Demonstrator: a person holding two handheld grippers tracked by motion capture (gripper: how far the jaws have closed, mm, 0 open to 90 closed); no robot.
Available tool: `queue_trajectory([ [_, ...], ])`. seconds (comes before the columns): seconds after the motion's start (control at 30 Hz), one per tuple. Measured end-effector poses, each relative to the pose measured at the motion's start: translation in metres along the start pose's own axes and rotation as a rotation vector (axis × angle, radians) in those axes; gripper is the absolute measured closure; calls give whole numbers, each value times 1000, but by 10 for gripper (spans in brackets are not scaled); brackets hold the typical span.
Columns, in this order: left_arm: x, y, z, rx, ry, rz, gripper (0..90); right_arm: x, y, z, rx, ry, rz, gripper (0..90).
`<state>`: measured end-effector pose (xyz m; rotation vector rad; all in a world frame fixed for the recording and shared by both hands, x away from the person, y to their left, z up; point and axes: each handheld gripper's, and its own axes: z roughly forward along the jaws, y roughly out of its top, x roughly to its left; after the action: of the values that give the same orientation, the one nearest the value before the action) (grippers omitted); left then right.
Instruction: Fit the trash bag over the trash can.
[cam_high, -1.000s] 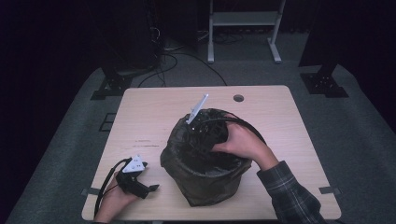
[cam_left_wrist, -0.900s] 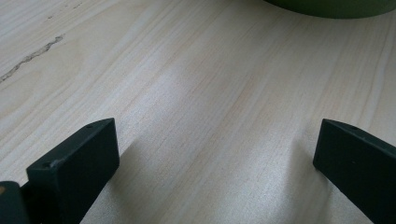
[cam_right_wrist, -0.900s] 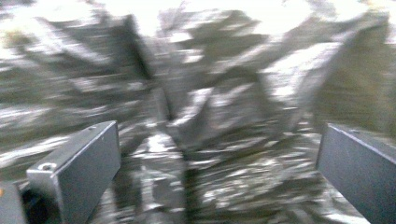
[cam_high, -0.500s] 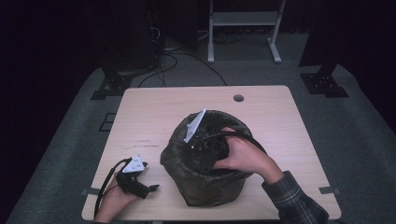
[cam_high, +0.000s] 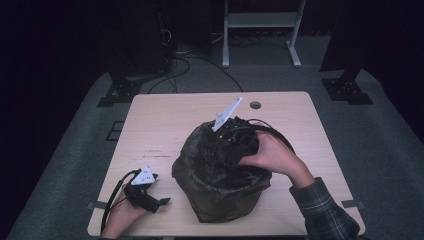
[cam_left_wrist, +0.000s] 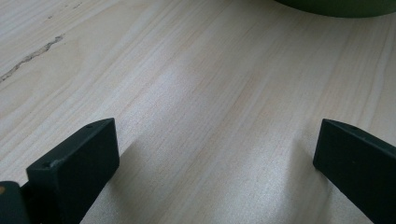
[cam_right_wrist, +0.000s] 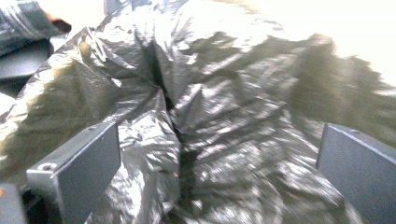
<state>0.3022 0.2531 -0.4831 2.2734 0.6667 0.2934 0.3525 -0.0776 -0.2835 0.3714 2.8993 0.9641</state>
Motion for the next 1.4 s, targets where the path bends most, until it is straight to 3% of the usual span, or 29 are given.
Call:
queue_trajectory([
  [0.2,0,0,0,0,0,0,0,-8,-13,-24,-55,-45,55,0],
  [0.47,0,0,0,0,0,0,0,-12,-35,-57,-114,-95,82,0],
  [0.97,0,0,0,0,0,-1,0,-11,-94,-103,-189,-190,173,0],
  [1.17,0,0,0,0,0,-1,0,-12,-125,-112,-213,-224,209,0],
  [1.4,0,0,0,-2,-2,1,0,-15,-159,-108,-217,-256,265,0],
])
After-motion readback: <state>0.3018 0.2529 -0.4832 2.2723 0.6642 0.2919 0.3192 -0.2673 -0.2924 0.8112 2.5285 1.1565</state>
